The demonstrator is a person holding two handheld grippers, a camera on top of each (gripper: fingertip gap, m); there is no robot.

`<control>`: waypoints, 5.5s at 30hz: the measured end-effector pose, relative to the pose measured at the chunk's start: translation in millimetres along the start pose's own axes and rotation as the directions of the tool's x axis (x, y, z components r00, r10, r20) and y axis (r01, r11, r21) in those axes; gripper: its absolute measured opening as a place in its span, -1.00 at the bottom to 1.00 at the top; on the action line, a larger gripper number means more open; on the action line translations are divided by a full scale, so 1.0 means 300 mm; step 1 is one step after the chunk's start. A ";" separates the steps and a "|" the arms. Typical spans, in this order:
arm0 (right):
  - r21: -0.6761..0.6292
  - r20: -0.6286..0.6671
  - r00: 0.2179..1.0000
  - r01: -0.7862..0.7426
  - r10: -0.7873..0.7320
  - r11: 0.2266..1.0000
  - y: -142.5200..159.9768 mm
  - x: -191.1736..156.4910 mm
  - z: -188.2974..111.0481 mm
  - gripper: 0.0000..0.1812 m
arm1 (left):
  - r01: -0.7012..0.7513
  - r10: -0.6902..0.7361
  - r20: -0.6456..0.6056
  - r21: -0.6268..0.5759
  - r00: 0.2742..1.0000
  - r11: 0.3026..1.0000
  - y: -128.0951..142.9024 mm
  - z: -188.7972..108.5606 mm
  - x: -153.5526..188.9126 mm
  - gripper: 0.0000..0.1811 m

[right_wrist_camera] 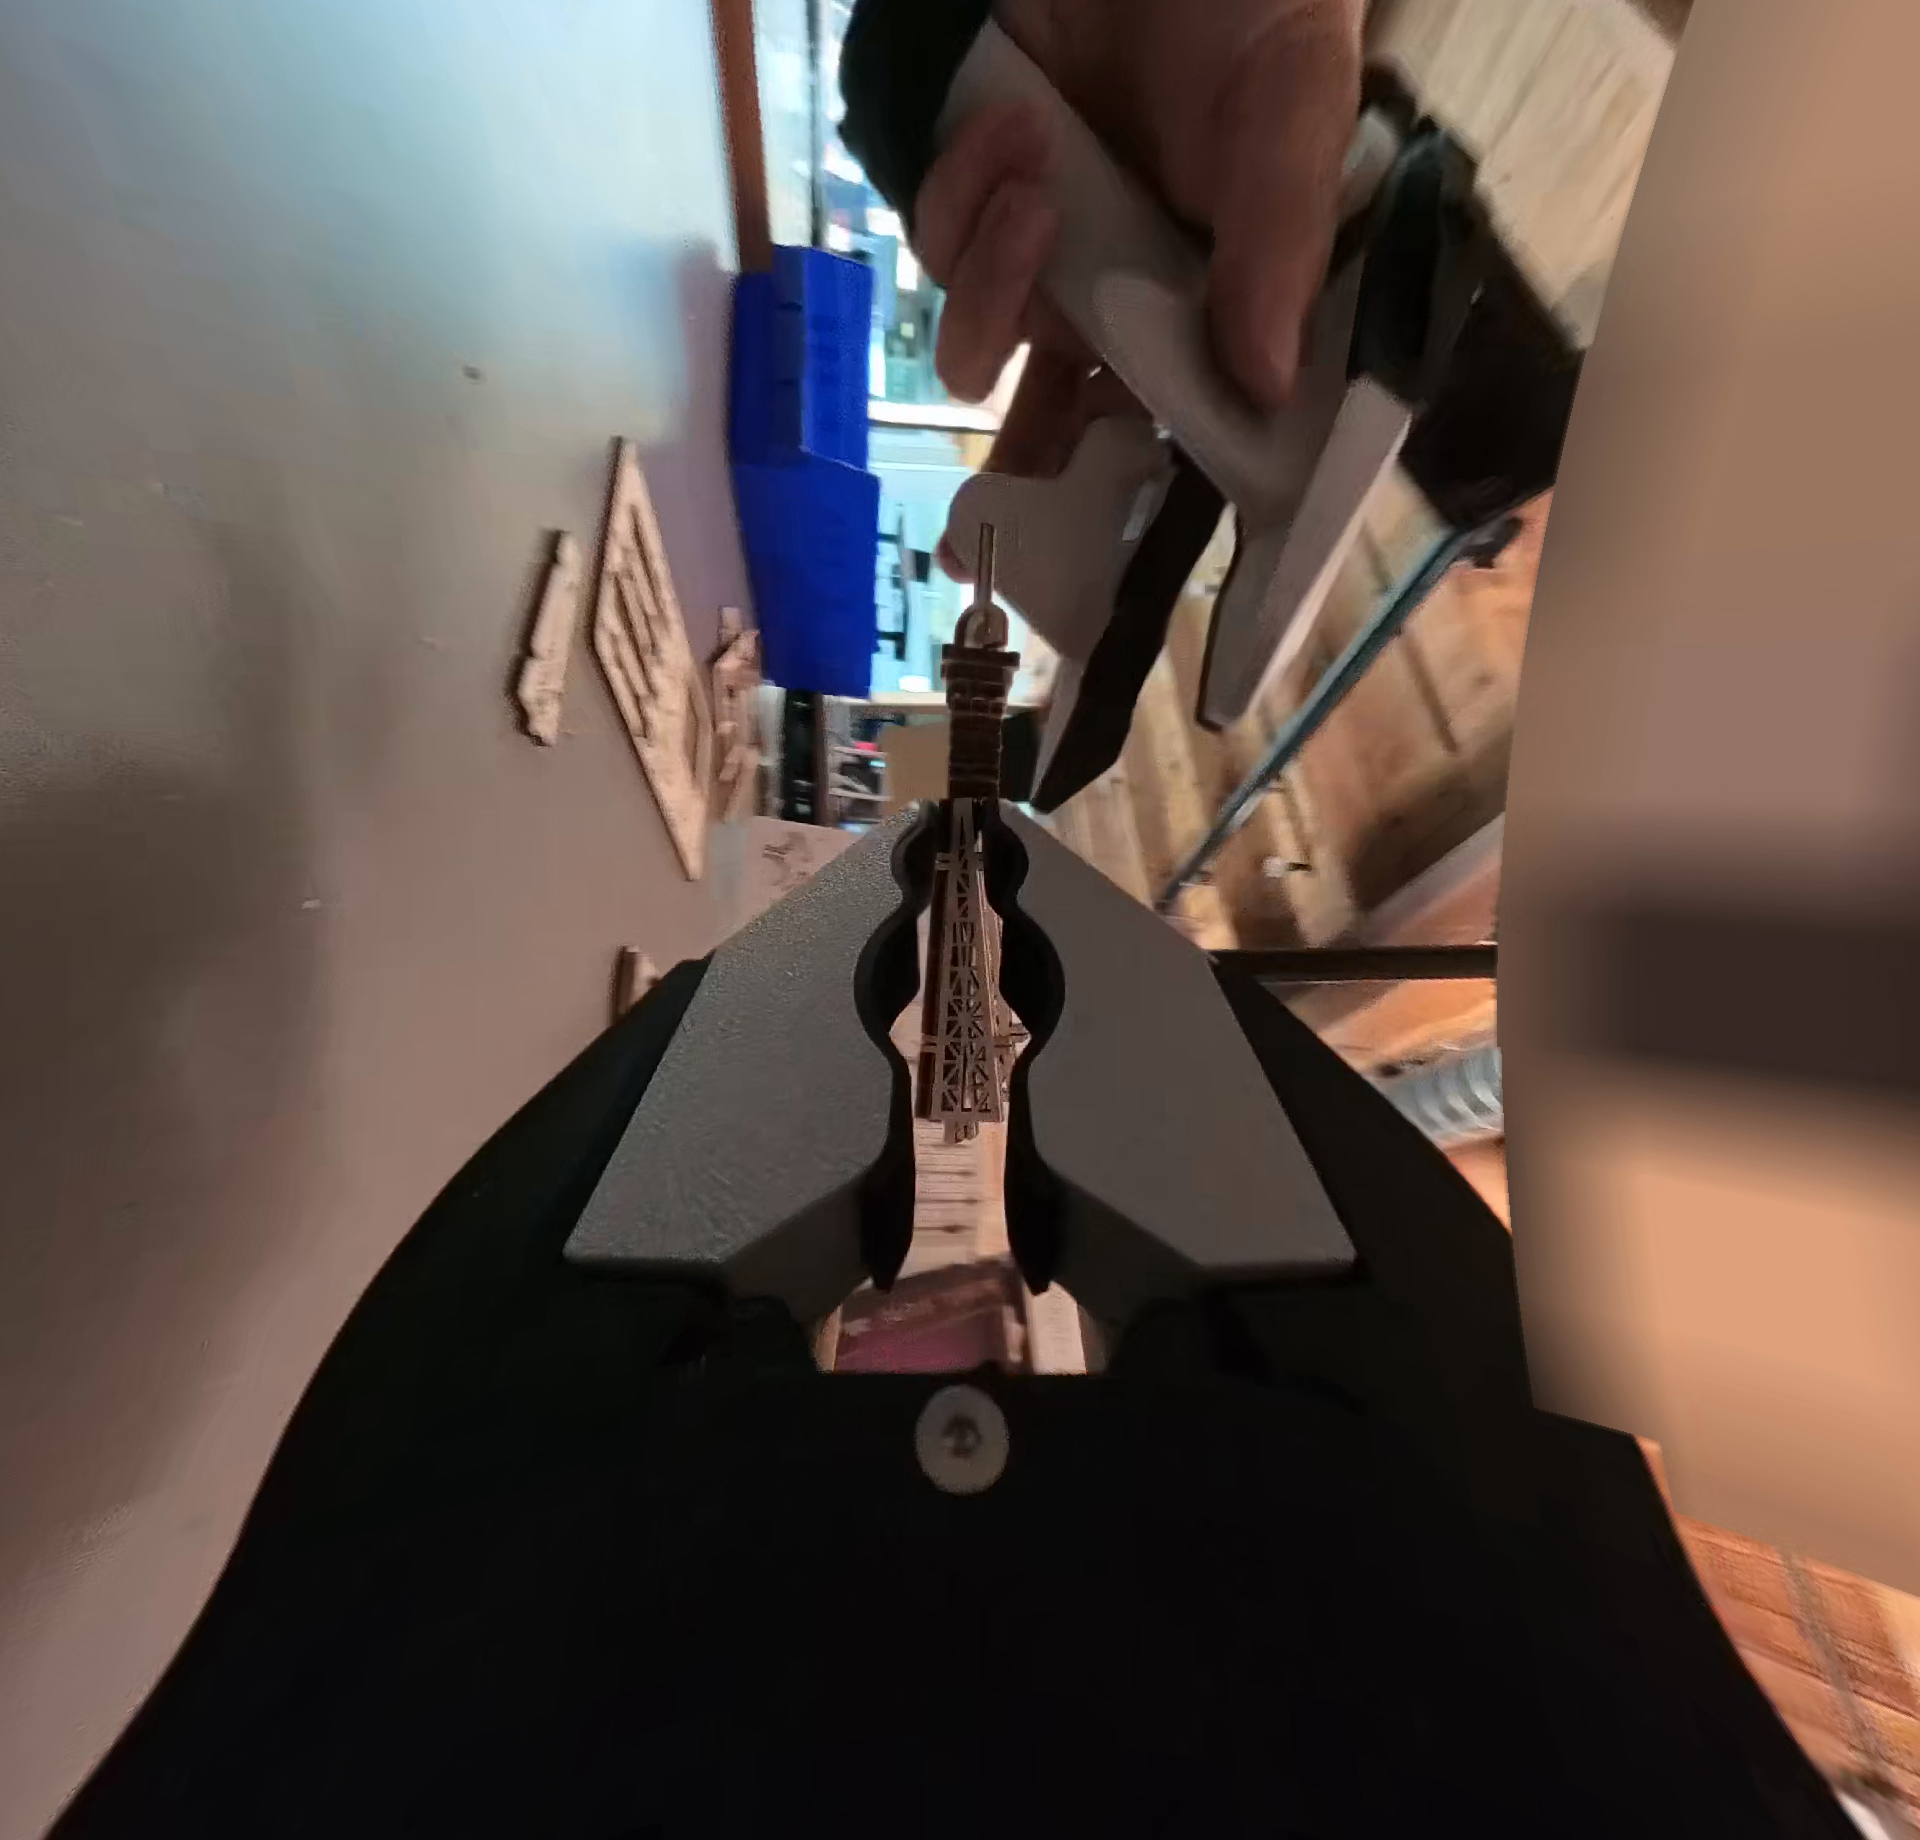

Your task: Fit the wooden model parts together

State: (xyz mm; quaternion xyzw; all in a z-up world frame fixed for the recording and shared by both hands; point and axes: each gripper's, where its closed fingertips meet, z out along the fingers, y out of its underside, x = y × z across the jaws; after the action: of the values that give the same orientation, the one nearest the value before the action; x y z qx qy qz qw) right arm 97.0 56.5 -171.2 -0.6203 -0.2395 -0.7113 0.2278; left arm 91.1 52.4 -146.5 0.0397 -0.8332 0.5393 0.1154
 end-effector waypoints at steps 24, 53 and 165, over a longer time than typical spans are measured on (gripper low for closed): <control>-0.322 0.599 0.514 -0.546 0.613 0.773 0.047 -0.210 -0.136 -0.24 | -0.056 0.172 0.383 -0.297 0.908 0.953 0.261 0.138 -0.123 -0.47; -0.683 0.342 -0.169 -0.721 0.924 0.121 0.277 -0.286 -0.187 -0.38 | 0.189 -0.070 0.329 -0.345 0.942 0.920 0.292 0.255 -0.189 -0.84; 0.005 0.466 0.504 -0.823 0.727 0.568 0.038 -0.051 -0.063 -0.82 | -0.882 0.849 0.285 -0.023 0.445 0.471 0.096 0.145 -0.053 -0.85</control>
State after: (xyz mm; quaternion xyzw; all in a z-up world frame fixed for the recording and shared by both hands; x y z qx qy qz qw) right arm 91.4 36.2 -187.9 -0.7658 -0.0552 -0.3504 0.5363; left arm 94.5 24.0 -193.0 -0.3145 -0.7068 0.5646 -0.2878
